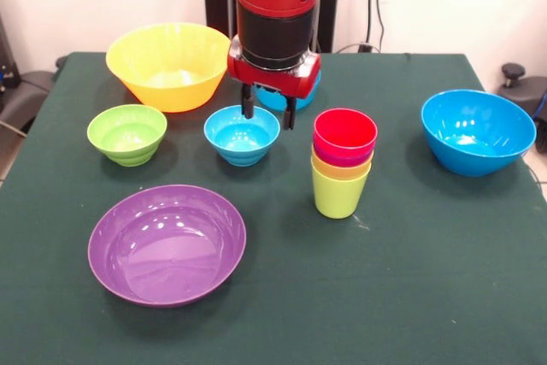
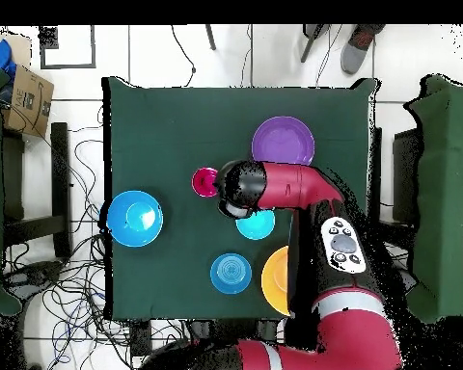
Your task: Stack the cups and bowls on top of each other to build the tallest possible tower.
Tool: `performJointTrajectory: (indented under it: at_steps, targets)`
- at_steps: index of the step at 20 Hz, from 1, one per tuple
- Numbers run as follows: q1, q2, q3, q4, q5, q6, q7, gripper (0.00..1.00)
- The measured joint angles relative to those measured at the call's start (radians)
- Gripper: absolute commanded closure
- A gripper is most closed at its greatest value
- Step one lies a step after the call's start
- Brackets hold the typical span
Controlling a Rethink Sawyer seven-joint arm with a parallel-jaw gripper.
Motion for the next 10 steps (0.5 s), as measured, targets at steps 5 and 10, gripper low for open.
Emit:
performJointTrajectory:
  at_steps: [5,10]
  targets:
    - [0.0,0.005,-0.009,0.0,0.0,-0.05,0.0,0.0]
    - [0.0,0.025,-0.016,0.0,0.0,-0.079,0.0,0.0]
